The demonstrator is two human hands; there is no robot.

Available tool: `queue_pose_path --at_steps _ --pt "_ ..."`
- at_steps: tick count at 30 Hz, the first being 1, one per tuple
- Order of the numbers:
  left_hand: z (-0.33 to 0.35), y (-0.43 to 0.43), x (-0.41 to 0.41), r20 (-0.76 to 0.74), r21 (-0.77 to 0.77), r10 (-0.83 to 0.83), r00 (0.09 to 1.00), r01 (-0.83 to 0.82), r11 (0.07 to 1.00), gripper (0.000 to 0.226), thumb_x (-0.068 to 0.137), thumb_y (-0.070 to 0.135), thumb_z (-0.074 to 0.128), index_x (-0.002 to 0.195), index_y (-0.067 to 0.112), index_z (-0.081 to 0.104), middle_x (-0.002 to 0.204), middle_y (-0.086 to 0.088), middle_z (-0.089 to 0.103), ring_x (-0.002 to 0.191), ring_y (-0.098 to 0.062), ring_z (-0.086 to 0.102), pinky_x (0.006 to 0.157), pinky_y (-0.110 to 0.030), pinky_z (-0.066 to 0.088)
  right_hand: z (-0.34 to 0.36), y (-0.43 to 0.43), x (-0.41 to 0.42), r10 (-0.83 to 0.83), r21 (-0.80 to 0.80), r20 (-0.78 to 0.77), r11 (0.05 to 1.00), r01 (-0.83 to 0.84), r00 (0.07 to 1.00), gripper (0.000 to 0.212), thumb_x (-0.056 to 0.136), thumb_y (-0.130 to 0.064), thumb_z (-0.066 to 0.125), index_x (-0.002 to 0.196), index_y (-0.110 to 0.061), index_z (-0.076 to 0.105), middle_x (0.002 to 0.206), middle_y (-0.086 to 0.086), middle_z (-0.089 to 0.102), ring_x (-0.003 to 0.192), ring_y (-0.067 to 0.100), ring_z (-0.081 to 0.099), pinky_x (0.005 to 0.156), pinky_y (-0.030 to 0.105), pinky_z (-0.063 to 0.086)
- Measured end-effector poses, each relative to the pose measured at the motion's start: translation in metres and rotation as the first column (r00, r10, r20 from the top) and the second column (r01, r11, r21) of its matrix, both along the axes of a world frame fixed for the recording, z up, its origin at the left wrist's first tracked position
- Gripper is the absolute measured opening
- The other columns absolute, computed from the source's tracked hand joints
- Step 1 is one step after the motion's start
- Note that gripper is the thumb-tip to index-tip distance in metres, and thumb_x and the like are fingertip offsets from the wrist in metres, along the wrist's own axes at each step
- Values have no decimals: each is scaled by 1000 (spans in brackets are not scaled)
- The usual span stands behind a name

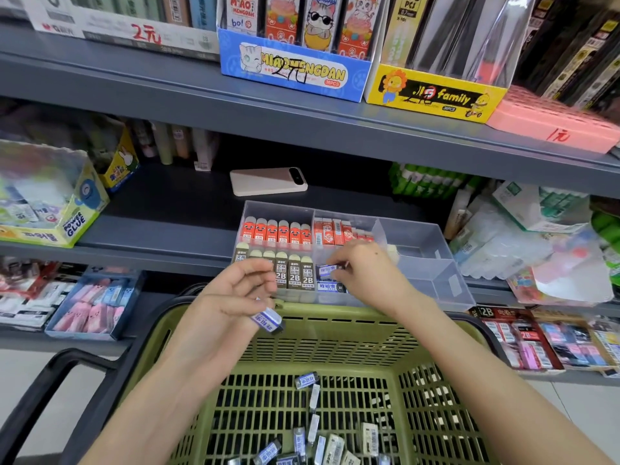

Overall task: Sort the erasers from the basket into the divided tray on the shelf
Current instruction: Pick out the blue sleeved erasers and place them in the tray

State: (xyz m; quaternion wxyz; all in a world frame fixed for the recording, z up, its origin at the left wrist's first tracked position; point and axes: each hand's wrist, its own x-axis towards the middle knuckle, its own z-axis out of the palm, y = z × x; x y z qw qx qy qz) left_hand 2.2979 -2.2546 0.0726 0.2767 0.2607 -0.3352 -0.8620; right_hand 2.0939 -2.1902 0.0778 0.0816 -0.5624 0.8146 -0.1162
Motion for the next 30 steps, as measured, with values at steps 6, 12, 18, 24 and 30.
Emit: queue_pose_path --at_steps 6,12,18,24,30 --pt "-3 -2 -2 -30 47 53 998 -52 998 38 65 -12 53 90 10 72 86 -8 66 79 -15 64 69 -24 53 0 7 1 7 30 107 1000 -10 994 30 93 -8 48 112 -14 69 115 1 68 98 19 62 77 19 40" --pt "1 2 -6 -68 61 106 992 -101 993 32 67 -6 54 81 11 77 94 -14 72 95 -23 70 73 -27 57 19 22 20 27 -282 157 959 18 987 17 91 -24 57 96 -19 72 94 -10 70 86 7 58 77 24 45" --pt "17 15 -17 -160 109 85 983 -68 992 25 75 -5 52 92 4 68 109 -21 68 110 -32 64 86 -36 55 25 50 72 257 -439 367 895 -77 894 32 74 -20 76 105 -20 69 86 -17 55 75 2 51 69 16 45" --pt "27 33 -31 -240 226 -39 970 95 969 29 83 -3 46 107 3 59 118 -24 64 99 -31 68 69 -34 58 24 63 64 204 -488 652 850 199 731 31 77 -4 73 95 -28 67 78 -5 53 72 15 52 73 34 51" --pt "31 45 -51 -301 300 -88 950 181 936 37 83 -6 44 118 2 54 116 -26 65 100 -36 67 71 -36 58 22 71 53 66 -410 760 821 397 647 27 76 -14 74 94 -32 66 86 8 61 75 18 54 80 45 53"
